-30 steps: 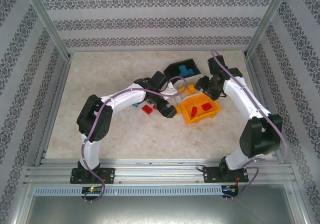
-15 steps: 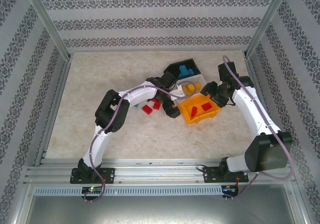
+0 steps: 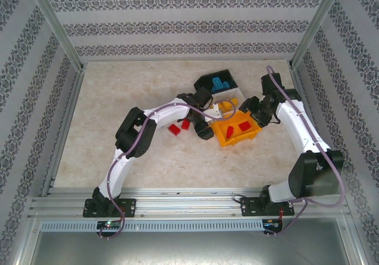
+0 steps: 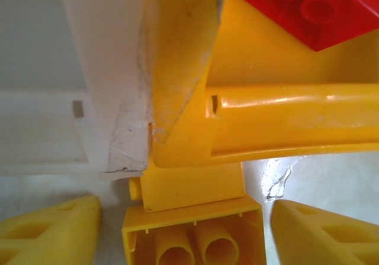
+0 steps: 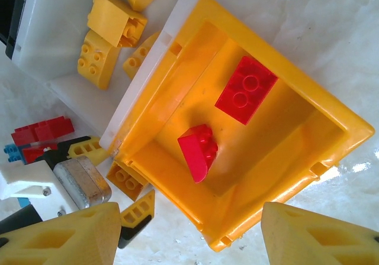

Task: Sort the legos into containers by color

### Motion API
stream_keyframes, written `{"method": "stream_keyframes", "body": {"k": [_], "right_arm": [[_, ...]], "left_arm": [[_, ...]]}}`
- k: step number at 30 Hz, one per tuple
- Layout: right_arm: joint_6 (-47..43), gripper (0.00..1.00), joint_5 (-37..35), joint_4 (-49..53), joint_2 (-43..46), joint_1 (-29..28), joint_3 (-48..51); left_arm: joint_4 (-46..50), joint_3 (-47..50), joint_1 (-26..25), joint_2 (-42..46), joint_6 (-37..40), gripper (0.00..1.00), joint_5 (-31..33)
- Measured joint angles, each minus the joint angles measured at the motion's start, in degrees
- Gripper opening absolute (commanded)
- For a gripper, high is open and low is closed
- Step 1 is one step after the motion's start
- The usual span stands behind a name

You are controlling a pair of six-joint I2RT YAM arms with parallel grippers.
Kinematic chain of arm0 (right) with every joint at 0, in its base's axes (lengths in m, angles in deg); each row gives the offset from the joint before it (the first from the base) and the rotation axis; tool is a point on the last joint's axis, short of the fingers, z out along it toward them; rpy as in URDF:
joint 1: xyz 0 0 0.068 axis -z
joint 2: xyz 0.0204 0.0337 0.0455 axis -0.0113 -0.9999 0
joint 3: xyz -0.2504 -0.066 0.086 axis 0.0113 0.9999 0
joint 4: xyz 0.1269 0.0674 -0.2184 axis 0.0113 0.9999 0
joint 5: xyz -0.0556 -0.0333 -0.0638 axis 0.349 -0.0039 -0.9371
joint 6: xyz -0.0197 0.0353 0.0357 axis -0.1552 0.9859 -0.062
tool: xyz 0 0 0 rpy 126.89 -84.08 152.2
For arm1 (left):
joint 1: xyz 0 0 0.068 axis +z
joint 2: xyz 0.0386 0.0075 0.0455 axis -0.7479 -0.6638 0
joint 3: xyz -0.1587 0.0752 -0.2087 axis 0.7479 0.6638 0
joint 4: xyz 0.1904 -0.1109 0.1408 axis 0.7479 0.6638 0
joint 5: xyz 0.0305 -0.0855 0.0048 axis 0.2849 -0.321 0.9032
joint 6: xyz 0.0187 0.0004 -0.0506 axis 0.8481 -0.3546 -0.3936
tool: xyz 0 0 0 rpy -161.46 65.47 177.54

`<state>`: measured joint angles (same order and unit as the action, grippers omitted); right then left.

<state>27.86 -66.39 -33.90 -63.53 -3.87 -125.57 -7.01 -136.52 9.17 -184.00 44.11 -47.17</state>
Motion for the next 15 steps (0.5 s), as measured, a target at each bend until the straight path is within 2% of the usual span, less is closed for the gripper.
{"method": "stream_keyframes", "body": {"k": [4, 15], "right_arm": [[0.0, 0.64, 0.0, -0.2, 0.0, 0.0, 0.0], [0.1, 0.64, 0.2, -2.4, 0.1, 0.0, 1.0]], "left_arm": [[1.2, -0.6, 0.0, -0.2, 0.0, 0.55, -0.1], [4.6, -1.7, -0.1, -0.3, -0.7, 0.47, -0.2]]}}
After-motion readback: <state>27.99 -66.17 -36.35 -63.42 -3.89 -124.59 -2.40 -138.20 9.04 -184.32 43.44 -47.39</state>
